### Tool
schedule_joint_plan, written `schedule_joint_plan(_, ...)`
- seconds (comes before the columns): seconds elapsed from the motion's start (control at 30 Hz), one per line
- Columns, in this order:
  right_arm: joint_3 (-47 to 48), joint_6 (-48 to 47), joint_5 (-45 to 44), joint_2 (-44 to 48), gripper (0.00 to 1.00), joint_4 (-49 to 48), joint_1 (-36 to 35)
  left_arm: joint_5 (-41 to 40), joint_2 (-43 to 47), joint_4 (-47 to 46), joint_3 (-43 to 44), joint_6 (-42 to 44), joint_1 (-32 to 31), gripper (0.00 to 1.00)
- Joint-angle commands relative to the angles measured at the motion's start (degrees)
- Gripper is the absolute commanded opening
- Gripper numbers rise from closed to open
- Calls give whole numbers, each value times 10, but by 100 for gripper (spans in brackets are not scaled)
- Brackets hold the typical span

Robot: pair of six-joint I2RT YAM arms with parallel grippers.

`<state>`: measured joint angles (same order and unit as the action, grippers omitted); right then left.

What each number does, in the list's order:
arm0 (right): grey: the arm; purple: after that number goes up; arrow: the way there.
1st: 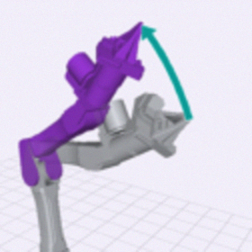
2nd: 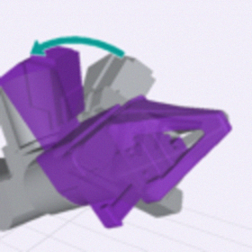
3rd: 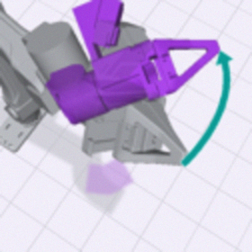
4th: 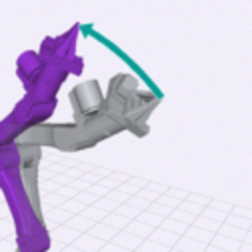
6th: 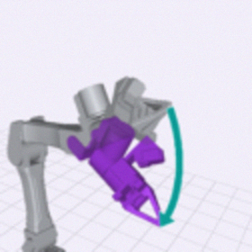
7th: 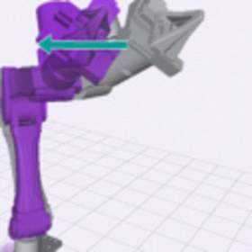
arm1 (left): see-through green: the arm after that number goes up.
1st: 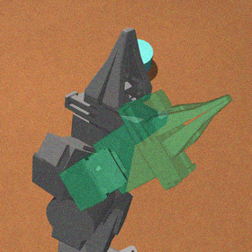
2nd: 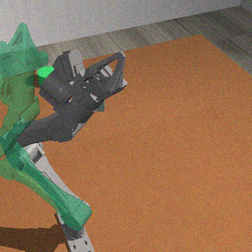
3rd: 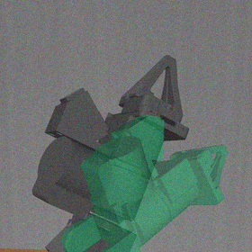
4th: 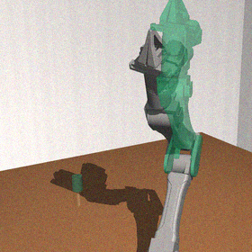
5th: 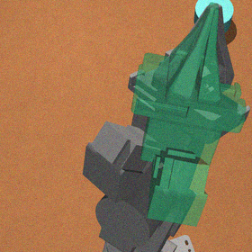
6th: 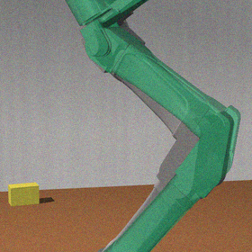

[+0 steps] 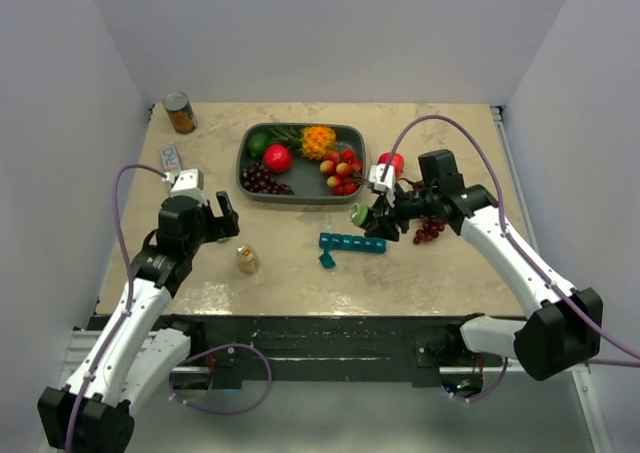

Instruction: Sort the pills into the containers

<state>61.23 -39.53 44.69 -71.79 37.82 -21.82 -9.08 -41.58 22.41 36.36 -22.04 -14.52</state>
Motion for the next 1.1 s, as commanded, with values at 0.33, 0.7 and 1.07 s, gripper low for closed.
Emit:
schedule_joint_plan(0.33,-49,61,134,88,0,-110,44,-36,-270,118,107,-54,29,97)
schedule_joint_plan(0.7,-58,60,131,91,0,-113,47,-56,-416,67,138,-33,41,84)
schedule_joint_plan(1.07,-60,59,129,86,0,-115,49,-67,-502,47,173,-15,56,77)
